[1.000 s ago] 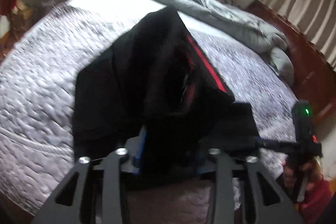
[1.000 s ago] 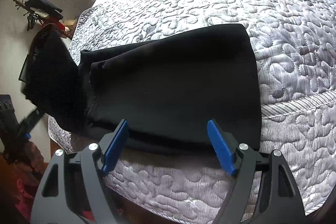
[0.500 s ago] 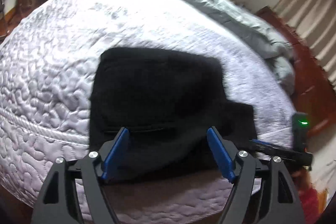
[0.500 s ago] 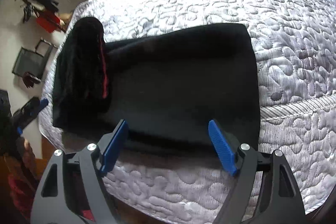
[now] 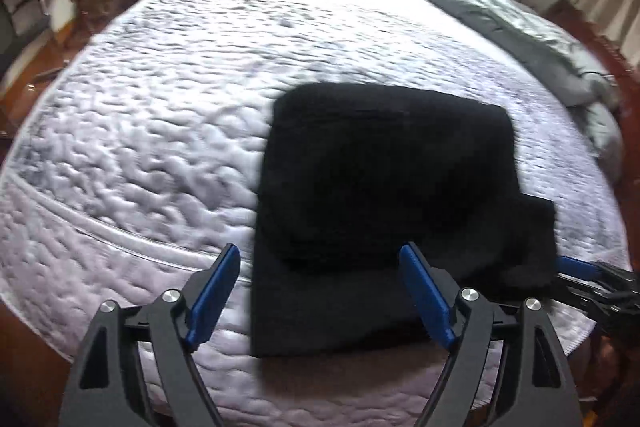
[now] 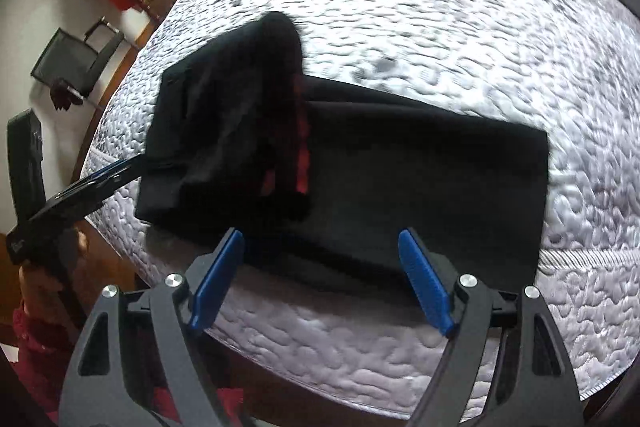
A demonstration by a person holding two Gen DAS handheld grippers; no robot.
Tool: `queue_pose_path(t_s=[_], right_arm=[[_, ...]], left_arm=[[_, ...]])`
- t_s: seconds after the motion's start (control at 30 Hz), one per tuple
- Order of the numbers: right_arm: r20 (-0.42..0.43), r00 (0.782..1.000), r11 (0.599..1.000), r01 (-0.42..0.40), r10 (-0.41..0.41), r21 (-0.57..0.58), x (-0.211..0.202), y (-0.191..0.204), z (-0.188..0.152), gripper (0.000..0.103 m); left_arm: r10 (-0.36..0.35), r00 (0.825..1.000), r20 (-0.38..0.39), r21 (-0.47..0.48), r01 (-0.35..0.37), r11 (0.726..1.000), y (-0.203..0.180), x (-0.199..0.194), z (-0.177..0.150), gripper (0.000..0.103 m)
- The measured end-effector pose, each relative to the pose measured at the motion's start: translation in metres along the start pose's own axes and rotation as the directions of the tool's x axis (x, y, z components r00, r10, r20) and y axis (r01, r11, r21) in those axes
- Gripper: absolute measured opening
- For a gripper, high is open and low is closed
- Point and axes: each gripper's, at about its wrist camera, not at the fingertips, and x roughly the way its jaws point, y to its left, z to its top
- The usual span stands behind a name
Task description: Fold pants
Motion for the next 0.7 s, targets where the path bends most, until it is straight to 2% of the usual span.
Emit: queue_pose_path(t_s=[0.1,0.2,0.3,0.33,0.37,0.4,0.47,0.53,0.6,0.63,0.7], right_arm=[[-0.009,1.000,1.000,-0.011,0.011,-0.023,0.004,0.020,0.010,0.079],[-0.029,1.000,0.999,0.007,-0.008,-0.047,0.016,0.038,0.021,0.079],[-0.060,0.998,0.998,0.012,-0.015,-0.059,0.033,0.050,0.030,0.079],[-0.065,0.998,0.998,0.013,-0.017,-0.062,0.036,0.052,0.031,0.069],[-0.071,0.997,0.998,0.016,-0.020,-0.069,0.043,0.053,0.033,0.052],[-0.080,0.996,0.997,0.024,-0.030,-0.070,0.049,0.053,0.034,0.050],[-0.075,0.996,0.997,0.036,-0.041,-0.072,0.053,0.049,0.035,0.021],[-0.071,0.997,0.997,-0.047,0.043,-0.057,0.049,0.044,0.035,0.015],[-0.035,0.997,0.996,-0.074,0.072,-0.058,0.035,0.039,0.036,0.004],[-0.009,0.998,0.995,-0.066,0.066,-0.071,0.026,0.038,0.037,0.003],[0.008,0.995,0.993,-0.101,0.102,-0.065,0.014,0.031,0.036,0.003]], left_arm=[[0.058,0.998,-0.034,-0.009,-0.059,0.998,0.008,0.009,0.002,0.086],[0.038,0.997,-0.062,-0.049,-0.041,0.998,0.018,0.017,0.002,0.086],[0.047,0.996,-0.071,-0.056,-0.051,0.997,0.024,0.020,-0.001,0.086],[0.043,0.996,-0.072,-0.062,-0.048,0.997,0.026,0.020,-0.001,0.086],[0.037,0.997,-0.074,-0.069,-0.042,0.997,0.029,0.020,-0.002,0.086],[0.036,0.996,-0.076,-0.075,-0.042,0.996,0.033,0.021,-0.002,0.087],[0.032,0.996,-0.081,-0.078,-0.038,0.996,0.035,0.021,-0.005,0.088],[0.024,0.996,-0.080,-0.078,-0.030,0.996,0.035,0.019,-0.007,0.089],[0.014,0.997,-0.077,-0.074,-0.020,0.997,0.033,0.021,-0.007,0.089],[0.012,0.997,-0.077,-0.069,-0.017,0.997,0.031,0.022,-0.006,0.089],[0.008,0.997,-0.070,-0.059,-0.012,0.998,0.027,0.021,-0.006,0.090]])
